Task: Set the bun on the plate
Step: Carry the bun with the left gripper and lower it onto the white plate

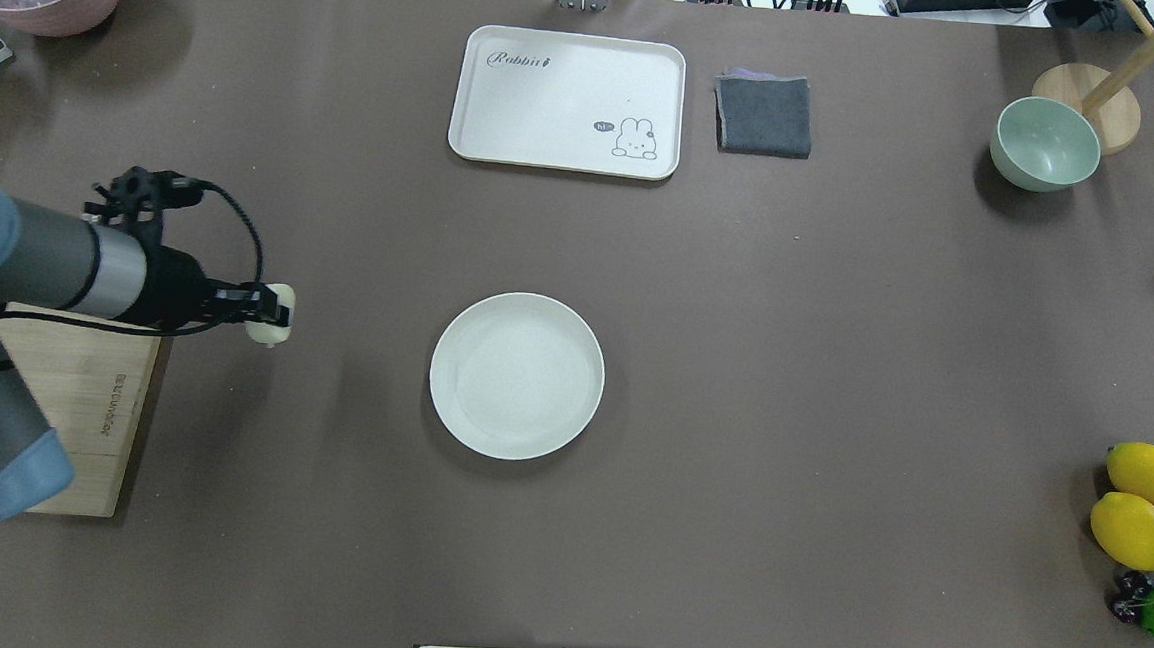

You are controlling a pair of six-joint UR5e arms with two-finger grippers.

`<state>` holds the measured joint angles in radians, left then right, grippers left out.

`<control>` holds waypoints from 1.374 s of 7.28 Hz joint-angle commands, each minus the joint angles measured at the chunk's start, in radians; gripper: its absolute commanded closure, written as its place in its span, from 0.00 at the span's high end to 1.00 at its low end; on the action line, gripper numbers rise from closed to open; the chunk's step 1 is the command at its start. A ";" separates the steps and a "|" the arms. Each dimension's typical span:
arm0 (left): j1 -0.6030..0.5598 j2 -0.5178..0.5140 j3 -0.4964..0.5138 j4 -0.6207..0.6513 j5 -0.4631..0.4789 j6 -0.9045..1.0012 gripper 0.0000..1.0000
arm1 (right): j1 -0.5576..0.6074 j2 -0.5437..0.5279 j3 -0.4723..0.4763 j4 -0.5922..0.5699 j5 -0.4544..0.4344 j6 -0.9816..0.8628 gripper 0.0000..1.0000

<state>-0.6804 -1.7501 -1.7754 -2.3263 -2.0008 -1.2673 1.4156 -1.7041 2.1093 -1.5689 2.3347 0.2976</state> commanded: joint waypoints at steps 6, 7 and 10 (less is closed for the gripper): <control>0.262 -0.384 0.152 0.165 0.267 -0.211 0.44 | 0.048 -0.092 -0.002 0.006 0.000 -0.072 1.00; 0.262 -0.384 0.157 0.165 0.273 -0.211 0.64 | 0.048 -0.095 -0.003 0.006 0.000 -0.072 1.00; 0.249 -0.379 0.149 0.176 0.271 -0.204 0.98 | 0.048 -0.095 -0.003 0.006 0.002 -0.072 1.00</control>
<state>-0.4225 -2.1304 -1.6195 -2.1576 -1.7274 -1.4747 1.4631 -1.7988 2.1062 -1.5631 2.3350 0.2256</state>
